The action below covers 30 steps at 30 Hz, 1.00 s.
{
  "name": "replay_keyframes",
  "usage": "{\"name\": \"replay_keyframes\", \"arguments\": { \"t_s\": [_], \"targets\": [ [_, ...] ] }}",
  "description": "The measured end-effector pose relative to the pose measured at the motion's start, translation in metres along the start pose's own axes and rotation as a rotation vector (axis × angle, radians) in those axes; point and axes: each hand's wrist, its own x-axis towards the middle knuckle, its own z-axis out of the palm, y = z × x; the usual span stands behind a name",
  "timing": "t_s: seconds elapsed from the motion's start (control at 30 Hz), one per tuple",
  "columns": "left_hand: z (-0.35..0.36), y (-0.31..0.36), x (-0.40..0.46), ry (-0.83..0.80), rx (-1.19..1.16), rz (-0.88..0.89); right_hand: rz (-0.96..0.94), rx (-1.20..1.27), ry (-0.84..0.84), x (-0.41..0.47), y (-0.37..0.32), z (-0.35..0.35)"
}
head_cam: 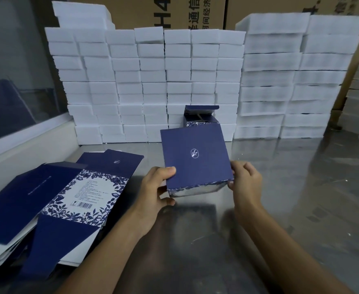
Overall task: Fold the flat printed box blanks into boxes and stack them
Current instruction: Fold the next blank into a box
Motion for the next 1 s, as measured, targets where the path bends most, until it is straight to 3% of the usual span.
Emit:
{"name": "replay_keyframes", "arguments": {
  "t_s": [0.17,0.33,0.7,0.8,1.0],
  "targets": [
    [-0.005,0.002,0.003,-0.037,-0.222,-0.078,0.105,0.034,-0.255,-0.001,-0.003,-0.001],
    [-0.004,-0.001,0.007,0.039,-0.269,-0.100,0.082,0.204,-0.258,-0.004,-0.007,-0.001],
    [-0.008,0.001,0.019,0.429,-0.008,0.277,-0.283,-0.068,-0.287,-0.015,-0.005,0.004],
    [-0.007,0.002,0.016,0.413,0.176,0.301,-0.374,-0.138,-0.237,-0.016,-0.001,0.007],
    [0.005,0.009,0.007,0.235,0.061,0.248,-0.570,-0.315,-0.205,-0.023,0.005,0.010]
  ]
}}
